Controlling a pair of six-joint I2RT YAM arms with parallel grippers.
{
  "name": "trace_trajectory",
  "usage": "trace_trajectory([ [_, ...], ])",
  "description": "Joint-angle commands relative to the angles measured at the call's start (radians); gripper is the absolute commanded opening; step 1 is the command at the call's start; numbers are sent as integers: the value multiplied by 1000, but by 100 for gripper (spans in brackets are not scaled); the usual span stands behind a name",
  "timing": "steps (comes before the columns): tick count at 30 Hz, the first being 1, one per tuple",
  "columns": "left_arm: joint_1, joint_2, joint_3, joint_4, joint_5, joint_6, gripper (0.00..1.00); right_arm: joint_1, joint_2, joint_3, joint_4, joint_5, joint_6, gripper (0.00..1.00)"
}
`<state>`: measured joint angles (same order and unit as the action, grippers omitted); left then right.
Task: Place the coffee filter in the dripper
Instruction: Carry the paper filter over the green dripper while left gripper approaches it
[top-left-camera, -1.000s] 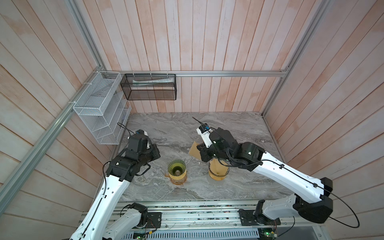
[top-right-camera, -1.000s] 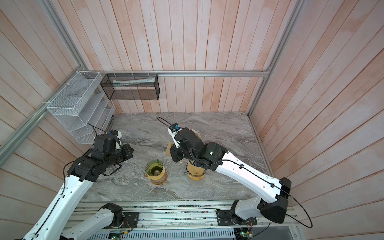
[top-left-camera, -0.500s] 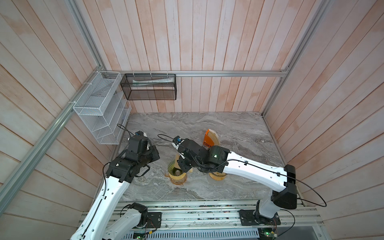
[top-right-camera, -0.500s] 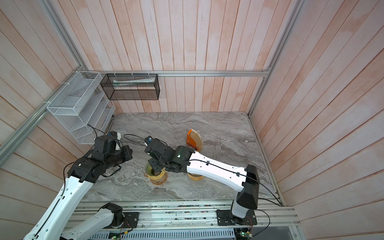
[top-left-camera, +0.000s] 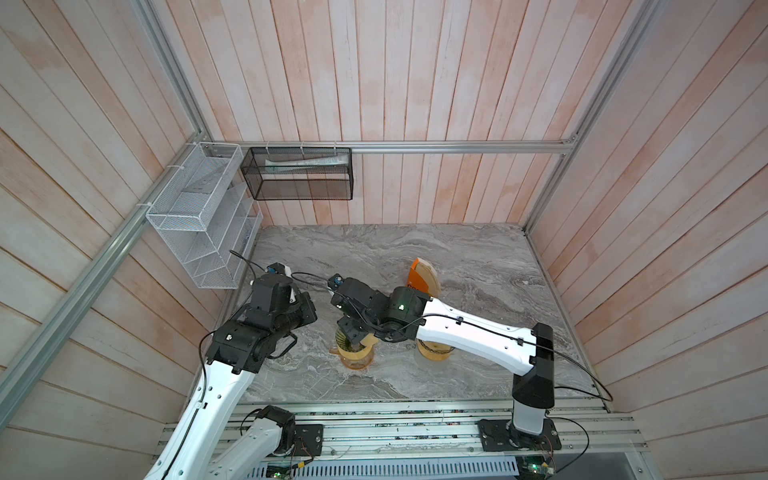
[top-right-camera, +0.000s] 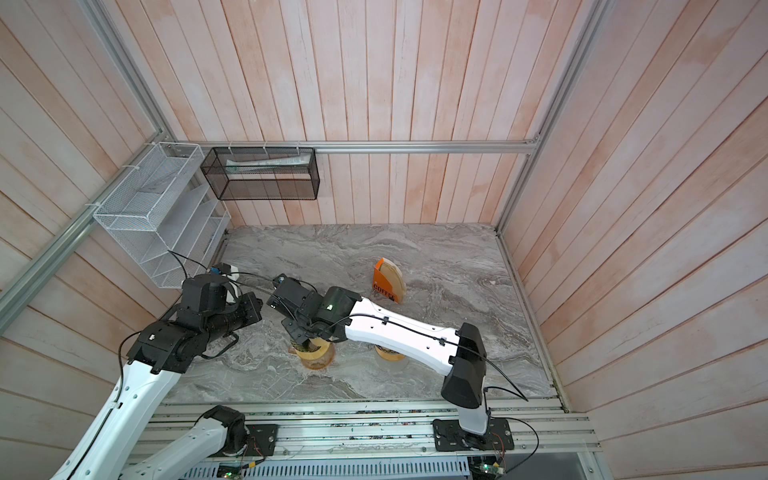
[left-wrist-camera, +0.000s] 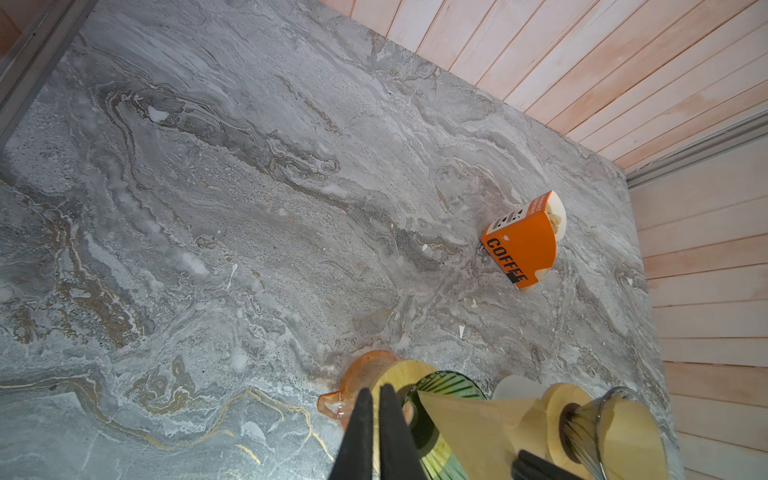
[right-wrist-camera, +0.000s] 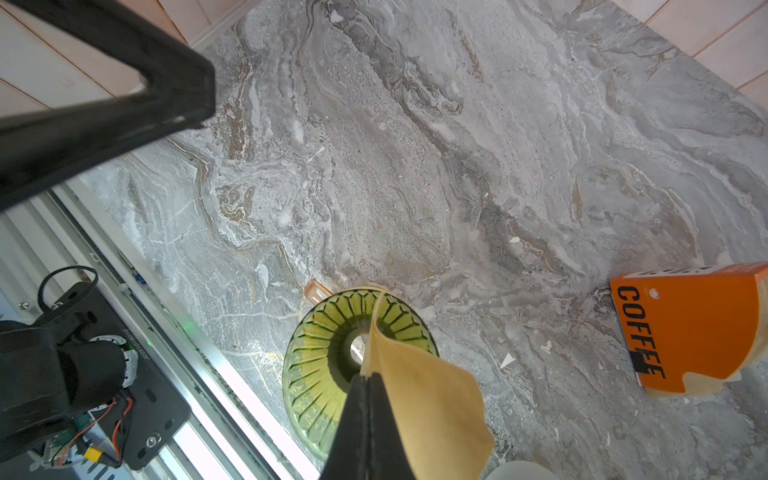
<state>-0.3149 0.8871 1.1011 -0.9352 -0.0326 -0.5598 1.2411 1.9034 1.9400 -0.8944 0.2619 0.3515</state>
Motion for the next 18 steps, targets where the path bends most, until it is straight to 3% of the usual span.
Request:
trace_trajectory([
  [1, 4, -20, -14, 6, 7, 24, 10, 6, 48, 73, -75, 15, 16, 0],
  [5, 4, -27, -9, -4, 12, 28, 10, 6, 106, 157, -128, 23, 27, 1],
  [14, 4, -38, -8, -21, 12, 41, 10, 4, 92, 163, -114, 8, 60, 26],
  [18, 4, -38, -9, -13, 37, 57, 10, -1, 65, 138, -87, -5, 61, 28],
])
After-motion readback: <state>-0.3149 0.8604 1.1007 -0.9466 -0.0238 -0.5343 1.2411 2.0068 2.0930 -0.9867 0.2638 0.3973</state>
